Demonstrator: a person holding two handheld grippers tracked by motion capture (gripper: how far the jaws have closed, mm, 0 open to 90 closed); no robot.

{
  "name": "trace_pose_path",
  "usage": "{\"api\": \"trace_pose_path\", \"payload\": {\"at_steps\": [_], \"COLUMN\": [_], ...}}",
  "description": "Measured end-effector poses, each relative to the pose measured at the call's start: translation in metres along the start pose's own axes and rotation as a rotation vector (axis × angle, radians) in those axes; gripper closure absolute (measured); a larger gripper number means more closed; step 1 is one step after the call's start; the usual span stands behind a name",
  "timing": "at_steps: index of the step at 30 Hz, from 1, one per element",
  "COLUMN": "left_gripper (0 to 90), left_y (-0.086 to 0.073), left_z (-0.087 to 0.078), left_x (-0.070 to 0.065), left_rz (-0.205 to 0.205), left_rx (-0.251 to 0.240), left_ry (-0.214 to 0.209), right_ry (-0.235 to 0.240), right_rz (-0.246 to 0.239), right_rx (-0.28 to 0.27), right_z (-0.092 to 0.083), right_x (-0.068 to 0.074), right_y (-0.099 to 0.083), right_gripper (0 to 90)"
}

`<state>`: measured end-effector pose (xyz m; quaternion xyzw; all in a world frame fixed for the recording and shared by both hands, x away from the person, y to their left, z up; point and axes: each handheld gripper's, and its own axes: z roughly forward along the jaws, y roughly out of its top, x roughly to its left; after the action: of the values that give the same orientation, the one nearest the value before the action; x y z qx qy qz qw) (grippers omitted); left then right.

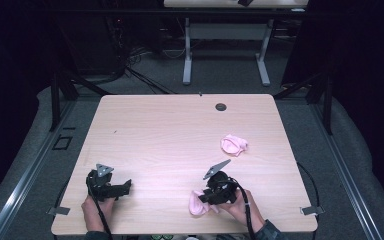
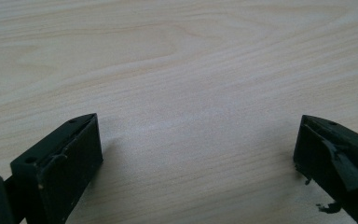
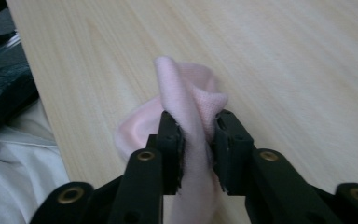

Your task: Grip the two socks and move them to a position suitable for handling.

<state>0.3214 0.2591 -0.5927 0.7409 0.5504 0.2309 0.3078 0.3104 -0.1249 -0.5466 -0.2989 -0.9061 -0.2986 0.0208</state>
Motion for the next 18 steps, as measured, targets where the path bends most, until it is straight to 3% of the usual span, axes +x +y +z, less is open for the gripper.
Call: {"api": "trace_pose_path", "payload": {"at_steps": [3,7,11,13,15,18], "left_gripper": [0.7,0.7,0.7,0.7,0.7,0.7], "left_y": [0.000,0.000,0.000,0.000,0.000,0.000], "left_z": [0.000,0.000,0.000,0.000,0.000,0.000], "left_x": [0.000,0.000,0.000,0.000,0.000,0.000], "left_rz": [0.000,-0.001,0.000,-0.001,0.000,-0.001], "left_rx": [0.000,0.000,0.000,0.000,0.000,0.000], "left_ry": [0.000,0.000,0.000,0.000,0.000,0.000], "right_ry": [0.000,-0.025,-0.089,-0.124,-0.135,-0.195], "right_rz": [-0.012,-0.001,0.037,0.059,0.081,0.121], "right_rx": [-0.005,-0.093,-0.190,-0.207,-0.224,-0.237], "right_z": [0.003,-0.025,-0.054,-0.063,-0.069,-0.073], "right_x": [0.001,-0.009,-0.032,-0.047,-0.060,-0.084], "right_y": [-0.002,-0.005,-0.004,-0.002,0.000,0.004], "right_gripper": [46.4,19.3,6.6,2.2,1.1,2.6]}}
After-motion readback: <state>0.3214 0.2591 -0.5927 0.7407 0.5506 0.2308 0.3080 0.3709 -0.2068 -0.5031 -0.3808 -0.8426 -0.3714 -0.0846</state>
